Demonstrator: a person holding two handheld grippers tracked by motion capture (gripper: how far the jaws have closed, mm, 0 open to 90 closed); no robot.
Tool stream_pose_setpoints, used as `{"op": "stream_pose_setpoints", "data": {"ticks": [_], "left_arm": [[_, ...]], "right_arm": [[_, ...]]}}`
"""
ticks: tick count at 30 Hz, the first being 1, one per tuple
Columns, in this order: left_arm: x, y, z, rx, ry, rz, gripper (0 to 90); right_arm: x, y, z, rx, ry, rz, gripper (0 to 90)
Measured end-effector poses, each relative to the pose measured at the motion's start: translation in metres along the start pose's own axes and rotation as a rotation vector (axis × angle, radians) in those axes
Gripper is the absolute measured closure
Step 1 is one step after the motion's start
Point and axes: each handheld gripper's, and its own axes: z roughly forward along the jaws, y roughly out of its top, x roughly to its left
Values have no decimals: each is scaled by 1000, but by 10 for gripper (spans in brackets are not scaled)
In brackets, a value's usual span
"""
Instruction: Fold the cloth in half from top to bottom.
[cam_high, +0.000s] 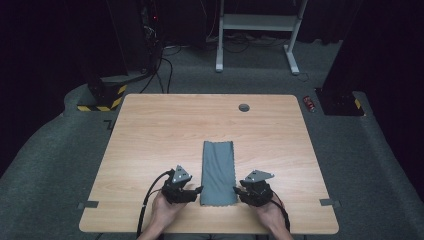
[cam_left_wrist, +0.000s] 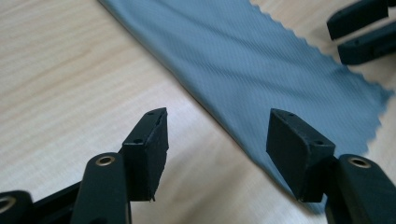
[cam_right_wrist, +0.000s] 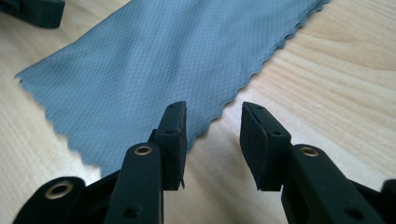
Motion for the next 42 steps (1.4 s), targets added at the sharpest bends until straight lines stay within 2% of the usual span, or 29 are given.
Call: {"op": "stream_pose_setpoints", "data": {"ticks": [3, 4, 11, 14, 15, 17, 18, 21, 23, 27, 28, 30, 32, 35, 38, 41, 42], "left_arm": [[12, 9, 6, 19, -18, -62, 388], [14, 11, 8, 18, -19, -68, 389], [21, 29, 23, 33, -10, -62, 385], [26, 38, 27, 39, -5, -69, 381], [28, 41, 29, 40, -10, -75, 376], [34, 44, 30, 12, -47, -108, 375], [35, 45, 30, 13, -48, -108, 373], [38, 52, 31, 22, -20, -95, 366], [41, 55, 31, 11, -8, -93, 372], [47, 66, 35, 11, 23, -92, 386], [48, 68, 36, 14, 29, -92, 386], [50, 72, 37, 18, 41, -89, 389], [53, 73, 39, -2, 49, -99, 399], [58, 75, 46, 14, 49, -122, 388], [61, 79, 52, 25, 60, -118, 385], [64, 82, 57, -1, 79, -134, 399], [66, 83, 59, 9, 79, -142, 402]], "right_arm": [[-5, 5, 2, 5, 2, 25, 599], [-7, 7, 2, 8, 3, 31, 597], [-14, 17, 6, 17, -16, 27, 587], [-16, 24, 8, 8, -10, 30, 595], [-18, 26, 9, 7, -5, 28, 599], [-20, 30, 10, 8, 6, 39, 616], [-22, 32, 11, 1, 6, 37, 628], [-24, 37, 14, -7, 0, 37, 637], [-26, 40, 16, -6, 0, 40, 641], [-30, 47, 20, -12, 8, 64, 650], [-33, 48, 21, -15, 17, 84, 657], [-36, 51, 22, -15, 12, 84, 673], [-37, 54, 23, -15, 9, 93, 689], [-40, 58, 25, -18, 1, 97, 702], [-46, 64, 28, -30, -15, 104, 708], [-52, 69, 32, -31, -27, 133, 709], [-54, 71, 34, -29, -34, 132, 710]]}}
